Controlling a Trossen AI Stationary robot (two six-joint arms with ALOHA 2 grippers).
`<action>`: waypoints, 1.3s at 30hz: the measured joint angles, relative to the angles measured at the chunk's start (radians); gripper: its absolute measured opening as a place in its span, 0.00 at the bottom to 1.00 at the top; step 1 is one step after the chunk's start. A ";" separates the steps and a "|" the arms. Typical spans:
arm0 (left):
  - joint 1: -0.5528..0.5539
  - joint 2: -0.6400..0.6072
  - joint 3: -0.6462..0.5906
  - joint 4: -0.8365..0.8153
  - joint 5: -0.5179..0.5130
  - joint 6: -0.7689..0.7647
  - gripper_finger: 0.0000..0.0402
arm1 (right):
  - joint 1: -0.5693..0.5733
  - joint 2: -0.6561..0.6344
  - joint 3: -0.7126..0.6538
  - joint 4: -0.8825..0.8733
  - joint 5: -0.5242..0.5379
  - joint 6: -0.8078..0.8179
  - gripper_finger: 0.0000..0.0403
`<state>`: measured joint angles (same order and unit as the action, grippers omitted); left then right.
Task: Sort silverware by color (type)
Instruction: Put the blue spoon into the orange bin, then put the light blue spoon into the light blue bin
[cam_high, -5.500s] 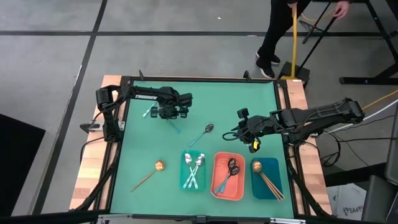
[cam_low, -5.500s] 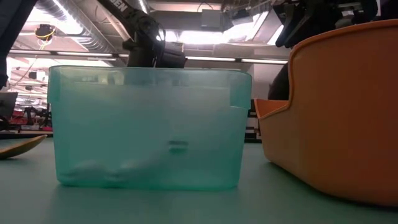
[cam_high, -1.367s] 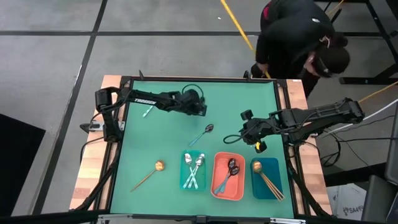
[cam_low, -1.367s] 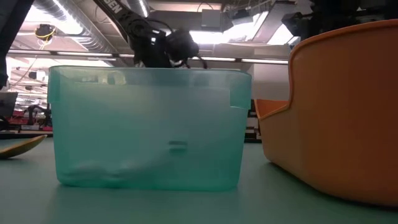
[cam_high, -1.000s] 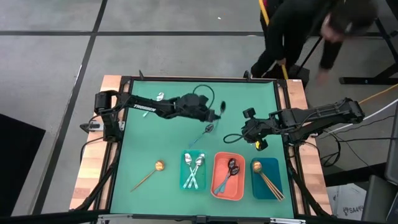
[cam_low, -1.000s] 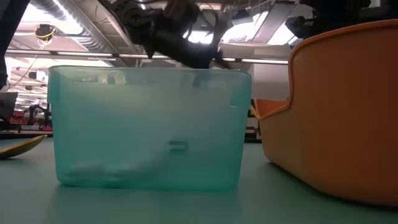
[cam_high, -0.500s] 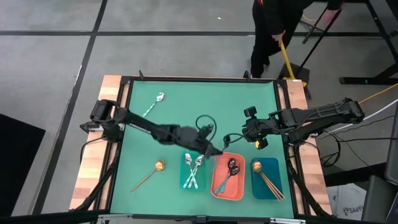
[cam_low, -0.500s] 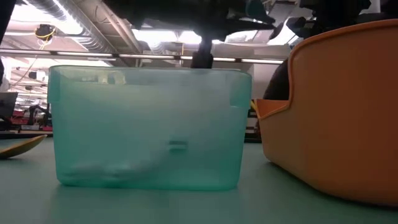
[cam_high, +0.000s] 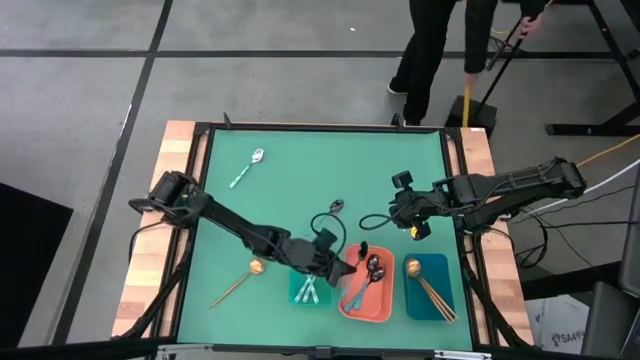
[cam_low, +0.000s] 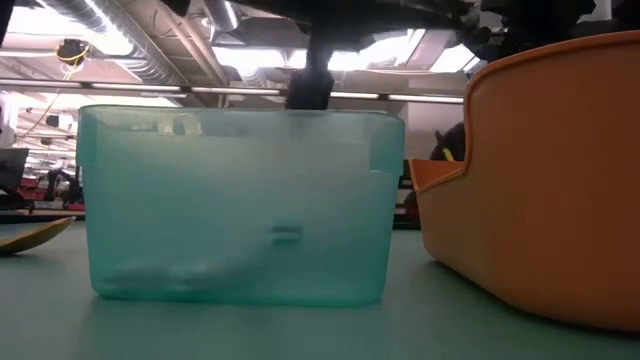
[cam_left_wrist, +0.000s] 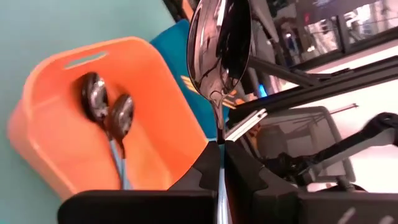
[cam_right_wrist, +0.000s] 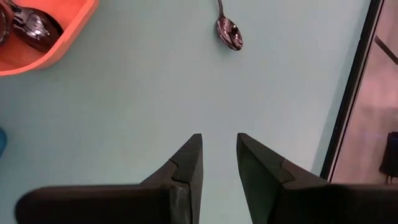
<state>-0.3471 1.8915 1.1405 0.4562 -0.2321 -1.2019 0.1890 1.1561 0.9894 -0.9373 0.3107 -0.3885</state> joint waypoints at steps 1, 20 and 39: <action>-0.003 0.016 0.017 -0.005 0.002 0.004 0.01 | 0.000 0.000 0.000 0.002 -0.002 0.000 0.22; 0.062 0.265 0.338 -0.254 0.244 -0.074 0.01 | 0.000 0.000 0.000 0.024 -0.025 0.000 0.22; 0.063 0.264 0.338 -0.289 0.228 -0.071 0.07 | 0.000 0.000 0.000 0.023 -0.034 0.000 0.22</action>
<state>-0.2844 2.1551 1.4780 0.1673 -0.0040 -1.2726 0.1890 1.1561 0.9894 -0.9142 0.2764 -0.3889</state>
